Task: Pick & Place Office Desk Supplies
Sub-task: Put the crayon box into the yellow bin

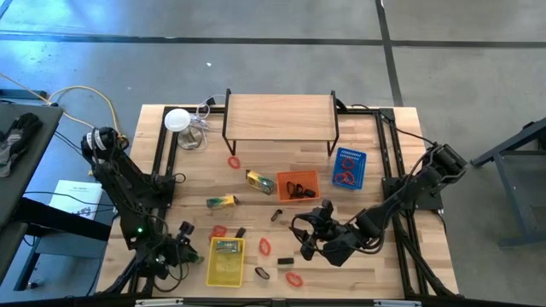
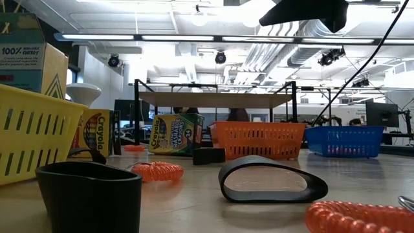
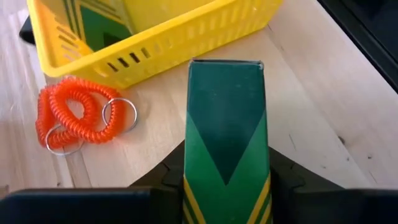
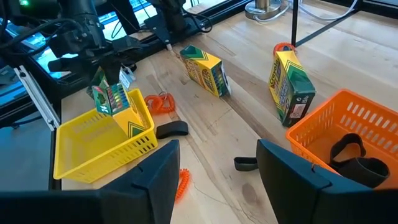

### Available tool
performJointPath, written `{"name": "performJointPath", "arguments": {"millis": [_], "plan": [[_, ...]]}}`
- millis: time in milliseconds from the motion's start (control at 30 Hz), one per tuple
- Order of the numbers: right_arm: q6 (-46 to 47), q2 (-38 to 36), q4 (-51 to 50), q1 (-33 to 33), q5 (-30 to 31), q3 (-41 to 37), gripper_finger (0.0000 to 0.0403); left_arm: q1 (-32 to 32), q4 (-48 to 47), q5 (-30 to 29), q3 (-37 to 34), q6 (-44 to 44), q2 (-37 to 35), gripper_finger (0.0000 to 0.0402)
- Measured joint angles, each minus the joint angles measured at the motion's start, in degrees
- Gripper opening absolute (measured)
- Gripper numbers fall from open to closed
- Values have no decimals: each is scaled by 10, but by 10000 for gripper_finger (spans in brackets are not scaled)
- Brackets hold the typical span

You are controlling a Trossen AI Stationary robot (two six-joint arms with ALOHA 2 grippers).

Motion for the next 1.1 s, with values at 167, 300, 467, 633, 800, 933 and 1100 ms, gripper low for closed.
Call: {"name": "performJointPath", "arguments": {"millis": [167,300,467,633,800,933,1100], "plan": [[0,0,23,0,-30,0,200,-9,-7,0,6,41,-9,107],[-15,0,39,0,-47,0,200,-17,-26,-13,38,70,-38,107],[6,2,60,1,-56,0,200,-48,-57,-97,94,181,-59,109],[2,38,188,1,-144,-1,200,-88,-26,-232,131,477,-55,112],[-67,114,430,-11,-244,-1,200,-75,56,-262,131,743,-35,114],[-60,186,608,-36,-288,0,200,-42,121,-249,131,871,8,115],[-19,247,700,-76,-355,1,200,-9,288,-216,130,1036,77,115]]}}
